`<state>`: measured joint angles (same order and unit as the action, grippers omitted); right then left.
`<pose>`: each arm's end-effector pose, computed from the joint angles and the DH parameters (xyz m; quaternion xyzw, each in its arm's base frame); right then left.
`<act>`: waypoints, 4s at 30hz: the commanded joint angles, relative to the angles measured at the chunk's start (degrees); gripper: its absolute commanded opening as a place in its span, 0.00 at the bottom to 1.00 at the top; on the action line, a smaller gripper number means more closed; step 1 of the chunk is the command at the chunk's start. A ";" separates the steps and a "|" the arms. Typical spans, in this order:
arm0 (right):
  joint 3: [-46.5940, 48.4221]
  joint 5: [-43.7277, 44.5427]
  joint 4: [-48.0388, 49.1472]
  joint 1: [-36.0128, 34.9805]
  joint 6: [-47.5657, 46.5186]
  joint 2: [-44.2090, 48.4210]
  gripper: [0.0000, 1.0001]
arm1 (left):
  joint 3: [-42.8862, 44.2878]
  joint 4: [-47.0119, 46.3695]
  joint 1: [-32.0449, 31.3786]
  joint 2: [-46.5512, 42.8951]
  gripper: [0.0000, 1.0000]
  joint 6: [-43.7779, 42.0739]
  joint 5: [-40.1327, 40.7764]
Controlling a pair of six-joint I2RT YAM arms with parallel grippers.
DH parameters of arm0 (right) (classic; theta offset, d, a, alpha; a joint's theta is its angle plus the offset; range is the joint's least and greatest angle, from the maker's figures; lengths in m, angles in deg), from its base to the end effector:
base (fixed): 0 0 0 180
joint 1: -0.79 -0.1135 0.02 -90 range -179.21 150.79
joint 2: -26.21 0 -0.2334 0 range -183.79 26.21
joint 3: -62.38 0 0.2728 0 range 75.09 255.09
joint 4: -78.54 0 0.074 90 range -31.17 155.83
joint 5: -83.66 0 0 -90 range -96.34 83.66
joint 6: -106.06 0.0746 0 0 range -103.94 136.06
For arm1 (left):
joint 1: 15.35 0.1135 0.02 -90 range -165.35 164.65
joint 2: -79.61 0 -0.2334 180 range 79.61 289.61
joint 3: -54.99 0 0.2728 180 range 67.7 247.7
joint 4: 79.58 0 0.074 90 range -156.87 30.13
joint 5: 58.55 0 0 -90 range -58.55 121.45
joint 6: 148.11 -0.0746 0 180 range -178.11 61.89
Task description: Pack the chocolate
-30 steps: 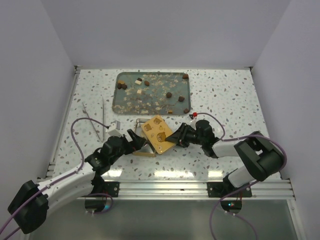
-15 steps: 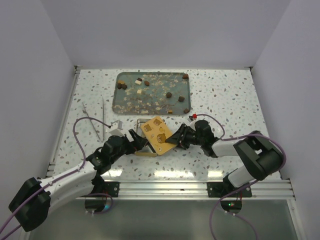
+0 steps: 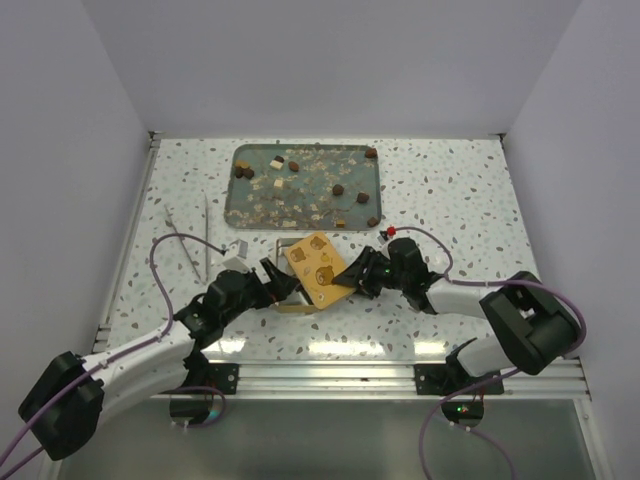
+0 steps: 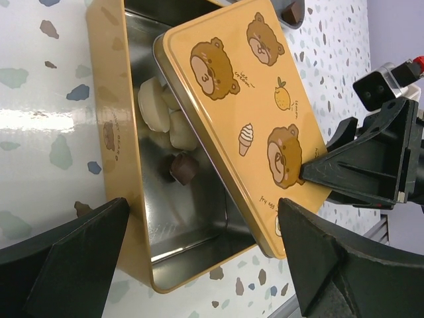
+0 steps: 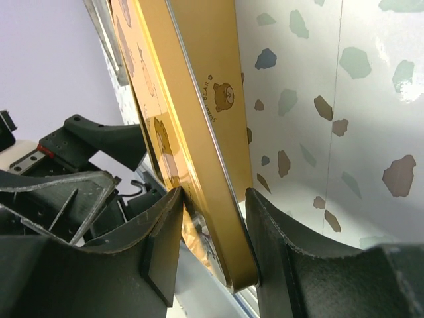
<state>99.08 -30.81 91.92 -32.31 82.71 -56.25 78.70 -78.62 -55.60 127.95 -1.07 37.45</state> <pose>0.2340 0.1895 0.0734 0.1494 0.8494 0.4798 0.1615 0.1932 -0.1533 0.1102 -0.1510 0.8319 -0.3702 0.3849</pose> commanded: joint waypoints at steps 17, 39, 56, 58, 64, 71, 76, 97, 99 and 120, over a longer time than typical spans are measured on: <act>2.73 4.87 -8.07 -3.90 1.11 -4.91 0.48 | 2.00 -12.51 -2.90 7.82 1.00 1.59 -3.54; 8.27 7.94 -10.88 -7.24 0.94 -7.90 0.54 | 4.55 -11.81 -4.13 10.73 1.00 0.36 -3.28; 12.84 9.97 -18.70 -8.91 -4.51 -4.29 0.56 | 6.31 -11.11 -4.14 11.69 1.00 -0.87 -3.45; 13.19 10.14 -19.93 -9.00 -4.95 -3.86 0.56 | 6.40 -10.58 -4.14 11.61 1.00 -0.96 -2.84; 14.15 10.41 -21.07 -9.17 -6.62 -2.97 0.57 | 6.40 -8.12 -4.14 10.64 1.00 -0.26 -0.82; 15.39 11.11 -21.60 -9.96 -7.68 -3.76 0.58 | 6.66 -5.05 -4.14 9.50 1.00 0.01 0.33; 16.35 11.20 -21.78 -10.49 -7.85 -4.56 0.69 | 7.54 -1.62 -4.14 8.00 1.00 -0.17 3.49; 18.46 12.60 -23.18 -11.37 -9.78 -3.85 0.69 | 10.26 5.33 -4.05 7.30 1.00 -1.22 7.89; 18.99 12.78 -23.62 -11.46 -10.22 -3.33 0.69 | 10.44 5.77 -4.05 7.04 1.00 -1.23 8.32; 23.38 14.45 -27.49 -13.83 -14.71 -4.64 0.69 | 9.83 9.55 -4.05 4.22 0.98 0.71 11.05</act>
<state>119.80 -17.76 64.97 -45.73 69.62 -60.77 87.10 -68.83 -59.42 133.28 -1.29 46.56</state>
